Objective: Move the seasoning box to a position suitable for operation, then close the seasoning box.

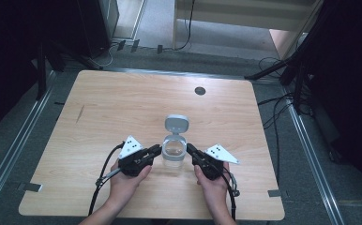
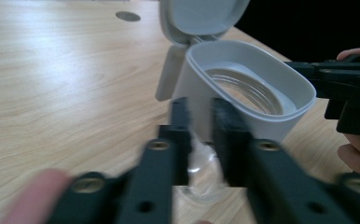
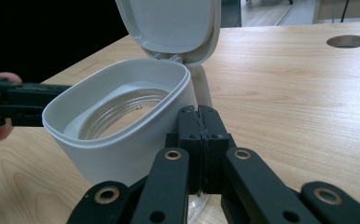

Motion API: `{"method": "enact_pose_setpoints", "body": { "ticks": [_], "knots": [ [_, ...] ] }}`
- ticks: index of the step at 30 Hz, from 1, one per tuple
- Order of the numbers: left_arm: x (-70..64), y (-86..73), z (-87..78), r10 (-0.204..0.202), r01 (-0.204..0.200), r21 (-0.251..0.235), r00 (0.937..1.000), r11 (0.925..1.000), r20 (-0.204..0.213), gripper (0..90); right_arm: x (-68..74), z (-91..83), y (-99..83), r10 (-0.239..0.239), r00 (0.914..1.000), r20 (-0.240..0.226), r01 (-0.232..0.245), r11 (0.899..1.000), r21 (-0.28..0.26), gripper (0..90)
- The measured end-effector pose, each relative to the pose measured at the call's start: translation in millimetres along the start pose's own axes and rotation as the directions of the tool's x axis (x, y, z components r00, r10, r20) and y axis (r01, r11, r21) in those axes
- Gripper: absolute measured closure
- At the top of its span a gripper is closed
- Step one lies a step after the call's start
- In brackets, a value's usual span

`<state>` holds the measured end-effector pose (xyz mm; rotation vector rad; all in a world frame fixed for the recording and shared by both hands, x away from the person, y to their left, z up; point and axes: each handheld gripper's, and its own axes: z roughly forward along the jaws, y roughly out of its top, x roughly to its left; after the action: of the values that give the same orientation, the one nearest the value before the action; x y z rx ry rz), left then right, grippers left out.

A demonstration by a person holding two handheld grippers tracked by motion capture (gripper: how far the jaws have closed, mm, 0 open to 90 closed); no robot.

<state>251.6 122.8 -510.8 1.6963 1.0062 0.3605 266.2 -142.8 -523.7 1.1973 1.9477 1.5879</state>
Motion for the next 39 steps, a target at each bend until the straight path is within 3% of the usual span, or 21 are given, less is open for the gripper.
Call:
{"method": "enact_pose_setpoints", "body": {
  "ticks": [2,4,8,10,12,14,15,16,17,18,20,21,25,27,28,32,35,39],
  "knots": [
    [5.1,-1.8,-3.2,0.006,-0.006,-0.011,1.0000,0.9999,-0.005,60.0,-1.3,-0.7,3.0,-0.003,0.9999,-0.014,0.003,1.000,0.003,90.0],
    [29.0,-11.4,-21.6,0.033,-0.035,-0.026,0.9968,0.9991,-0.073,46.2,-3.3,-0.4,8.5,-0.007,0.9996,-0.029,0.007,1.000,0.003,90.0],
    [71.1,-26.6,-55.4,-0.034,0.028,-0.036,0.9848,0.9990,-0.171,31.9,-7.1,2.7,19.3,-0.024,0.9993,-0.030,0.024,1.000,0.012,90.0],
    [91.6,-35.0,-74.9,-0.058,0.050,-0.040,0.9689,0.9980,-0.241,28.7,-10.2,5.5,23.7,-0.032,0.9992,-0.022,0.033,0.999,0.012,90.0],
    [110.5,-42.6,-94.9,-0.100,0.090,-0.047,0.9549,0.9948,-0.279,28.4,-14.0,8.2,28.0,-0.029,0.9995,-0.007,0.029,1.000,0.011,90.0],
    [124.8,-50.1,-113.2,-0.114,0.103,-0.051,0.9388,0.9933,-0.325,28.5,-18.3,10.8,33.3,-0.022,0.9997,0.004,0.022,1.000,0.012,90.0],
    [130.4,-53.5,-121.2,-0.111,0.102,-0.046,0.9294,0.9938,-0.352,28.8,-20.8,12.1,36.0,-0.021,0.9997,0.011,0.021,1.000,0.011,90.0],
    [130.4,-53.5,-121.2,-0.111,0.102,-0.046,0.9294,0.9938,-0.352,28.9,-20.8,12.1,36.0,-0.021,0.9997,0.011,0.021,1.000,0.011,90.0],
    [137.0,-58.0,-131.4,-0.114,0.105,-0.046,0.9175,0.9935,-0.381,29.1,-26.3,14.9,43.4,-0.011,0.9997,0.023,0.011,1.000,0.003,90.0],
    [141.8,-60.6,-140.3,-0.138,0.126,-0.057,0.9124,0.9904,-0.385,29.1,-27.6,15.8,45.9,-0.011,0.9996,0.026,0.011,1.000,0.006,90.0],
    [143.6,-62.9,-146.9,-0.130,0.119,-0.052,0.9023,0.9915,-0.411,29.5,-30.1,18.2,52.8,-0.013,0.9996,0.026,0.013,1.000,0.001,90.0],
    [143.8,-63.6,-147.8,-0.125,0.113,-0.054,0.9011,0.9921,-0.415,29.5,-30.7,19.3,55.5,-0.014,0.9996,0.025,0.014,1.000,0.001,90.0],
    [144.5,-64.6,-141.3,-0.130,0.123,-0.043,0.9101,0.9915,-0.394,30.2,-31.5,23.0,68.6,-0.013,0.9998,0.016,0.013,1.000,-0.010,90.0],
    [143.6,-64.5,-139.5,-0.126,0.121,-0.039,0.9077,0.9919,-0.400,30.7,-30.8,24.6,73.6,-0.005,1.0000,0.005,0.005,1.000,-0.020,90.0],
    [144.0,-64.7,-139.8,-0.128,0.124,-0.037,0.9103,0.9917,-0.394,30.8,-30.7,25.5,74.9,-0.007,1.0000,0.000,0.007,1.000,-0.019,90.0],
    [146.8,-64.6,-140.4,-0.146,0.140,-0.042,0.9110,0.9892,-0.386,31.6,-30.8,31.3,80.1,-0.001,1.0000,-0.010,0.001,1.000,-0.013,89.7],
    [147.4,-64.9,-141.0,-0.155,0.148,-0.048,0.9108,0.9878,-0.383,32.2,-31.5,32.0,83.4,0.033,0.9983,-0.048,-0.035,0.999,-0.030,89.7],
    [147.2,-64.8,-140.7,-0.152,0.145,-0.047,0.9113,0.9883,-0.383,33.1,-25.5,27.0,84.4,0.001,0.9956,-0.094,-0.003,1.000,-0.028,90.0]
  ]
}}
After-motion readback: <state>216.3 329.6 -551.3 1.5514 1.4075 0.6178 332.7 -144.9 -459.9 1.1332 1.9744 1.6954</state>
